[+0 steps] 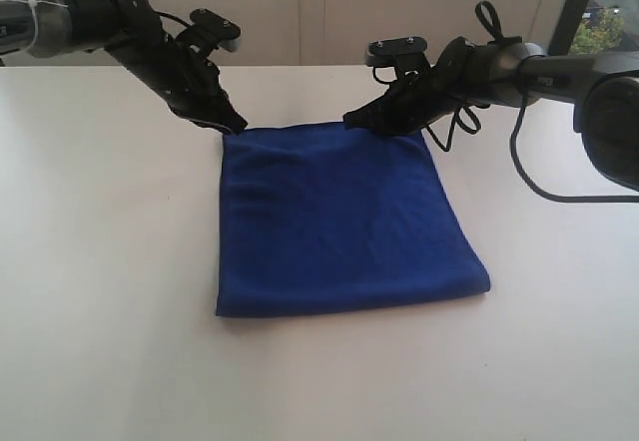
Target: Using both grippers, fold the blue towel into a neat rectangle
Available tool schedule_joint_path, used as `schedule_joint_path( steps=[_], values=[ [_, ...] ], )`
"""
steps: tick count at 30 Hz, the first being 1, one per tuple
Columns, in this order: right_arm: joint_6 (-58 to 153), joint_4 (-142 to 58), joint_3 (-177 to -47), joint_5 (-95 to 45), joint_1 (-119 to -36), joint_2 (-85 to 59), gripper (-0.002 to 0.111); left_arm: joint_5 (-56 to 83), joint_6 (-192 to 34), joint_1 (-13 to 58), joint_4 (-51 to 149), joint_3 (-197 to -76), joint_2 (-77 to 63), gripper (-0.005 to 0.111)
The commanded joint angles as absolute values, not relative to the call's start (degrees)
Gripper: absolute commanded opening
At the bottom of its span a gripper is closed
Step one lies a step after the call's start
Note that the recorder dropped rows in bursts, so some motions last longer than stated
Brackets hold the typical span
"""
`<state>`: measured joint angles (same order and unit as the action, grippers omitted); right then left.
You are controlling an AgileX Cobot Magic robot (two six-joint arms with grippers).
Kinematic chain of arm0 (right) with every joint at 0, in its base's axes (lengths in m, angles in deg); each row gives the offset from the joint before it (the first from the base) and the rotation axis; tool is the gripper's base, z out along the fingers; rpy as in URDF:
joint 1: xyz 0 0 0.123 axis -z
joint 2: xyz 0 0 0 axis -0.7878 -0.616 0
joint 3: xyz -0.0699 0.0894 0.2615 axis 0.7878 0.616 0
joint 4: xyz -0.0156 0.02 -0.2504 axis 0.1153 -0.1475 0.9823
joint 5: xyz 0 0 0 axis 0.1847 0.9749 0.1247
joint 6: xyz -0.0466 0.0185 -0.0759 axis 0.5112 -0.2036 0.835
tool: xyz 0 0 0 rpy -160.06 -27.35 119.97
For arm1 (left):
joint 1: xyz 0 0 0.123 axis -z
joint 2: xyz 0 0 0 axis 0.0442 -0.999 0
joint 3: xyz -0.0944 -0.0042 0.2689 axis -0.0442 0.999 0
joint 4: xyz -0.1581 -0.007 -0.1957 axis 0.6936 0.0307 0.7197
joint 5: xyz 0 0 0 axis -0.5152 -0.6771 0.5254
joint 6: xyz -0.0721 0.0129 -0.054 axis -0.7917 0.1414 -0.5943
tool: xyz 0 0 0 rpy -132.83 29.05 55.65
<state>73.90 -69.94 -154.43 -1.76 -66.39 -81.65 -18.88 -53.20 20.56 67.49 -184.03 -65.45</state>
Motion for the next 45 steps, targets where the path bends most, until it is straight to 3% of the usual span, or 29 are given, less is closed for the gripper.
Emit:
schedule_joint_path(
  steps=[1,27,45],
  values=[
    [73.46,-69.28,-154.47,-0.52,-66.32,-82.08,0.0,-17.14,-53.16,20.3,71.14,-184.05,-67.51,0.0],
    [73.46,-69.28,-154.47,-1.54,-66.32,-82.08,0.0,-23.86,-53.29,20.3,61.45,-184.05,-71.8,0.0],
    [73.46,-69.28,-154.47,-5.34,-66.32,-79.92,0.0,-18.1,-53.42,20.3,62.12,-184.15,-67.21,0.0]
  ],
)
